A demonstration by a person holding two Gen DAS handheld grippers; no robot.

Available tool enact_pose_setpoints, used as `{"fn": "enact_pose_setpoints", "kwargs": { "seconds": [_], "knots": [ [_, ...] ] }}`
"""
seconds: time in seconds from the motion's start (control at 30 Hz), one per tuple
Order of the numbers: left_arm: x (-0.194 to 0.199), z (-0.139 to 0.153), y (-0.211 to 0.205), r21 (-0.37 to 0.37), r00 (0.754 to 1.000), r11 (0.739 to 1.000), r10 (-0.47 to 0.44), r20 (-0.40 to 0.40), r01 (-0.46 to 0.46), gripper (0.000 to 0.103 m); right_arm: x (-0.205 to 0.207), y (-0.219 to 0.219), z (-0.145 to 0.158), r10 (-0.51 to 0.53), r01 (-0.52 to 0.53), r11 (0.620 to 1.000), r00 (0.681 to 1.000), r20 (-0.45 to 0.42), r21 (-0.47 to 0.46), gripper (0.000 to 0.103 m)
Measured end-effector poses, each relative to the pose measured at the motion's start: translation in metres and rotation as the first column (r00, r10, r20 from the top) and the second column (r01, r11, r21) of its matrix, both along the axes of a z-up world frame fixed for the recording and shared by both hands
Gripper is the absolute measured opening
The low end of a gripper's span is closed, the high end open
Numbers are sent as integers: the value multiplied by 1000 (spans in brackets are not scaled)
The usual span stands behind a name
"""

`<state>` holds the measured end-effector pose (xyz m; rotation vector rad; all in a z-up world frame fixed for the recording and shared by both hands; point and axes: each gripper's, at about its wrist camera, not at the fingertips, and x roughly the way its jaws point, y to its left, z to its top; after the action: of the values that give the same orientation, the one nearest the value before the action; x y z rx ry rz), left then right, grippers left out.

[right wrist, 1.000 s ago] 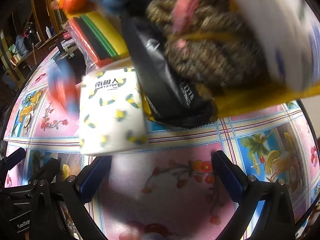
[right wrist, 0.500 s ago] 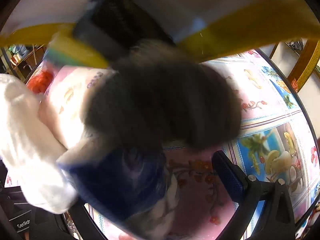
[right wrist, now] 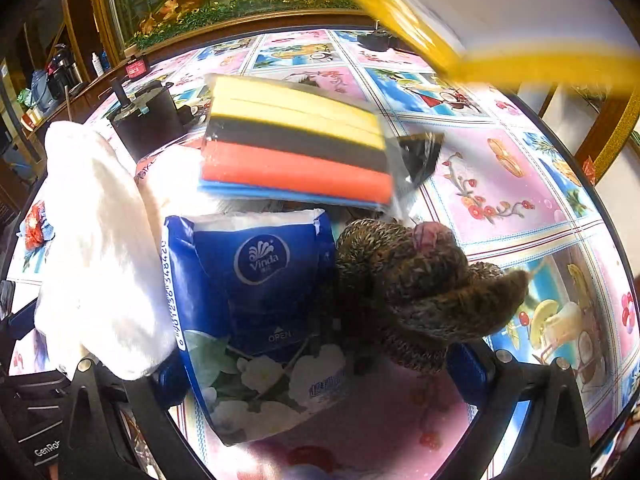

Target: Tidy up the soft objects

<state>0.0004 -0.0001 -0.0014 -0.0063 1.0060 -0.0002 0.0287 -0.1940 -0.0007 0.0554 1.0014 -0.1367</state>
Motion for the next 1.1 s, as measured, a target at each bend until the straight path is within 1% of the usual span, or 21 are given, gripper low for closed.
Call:
{"fn": "enact_pose_setpoints", "kwargs": {
  "seconds": [1.1],
  "knots": [
    [0, 0, 0, 0, 1000, 1000, 0, 0, 0, 103, 0, 1, -1, 0, 0, 1000, 1000, -3, 0, 102]
  ]
}}
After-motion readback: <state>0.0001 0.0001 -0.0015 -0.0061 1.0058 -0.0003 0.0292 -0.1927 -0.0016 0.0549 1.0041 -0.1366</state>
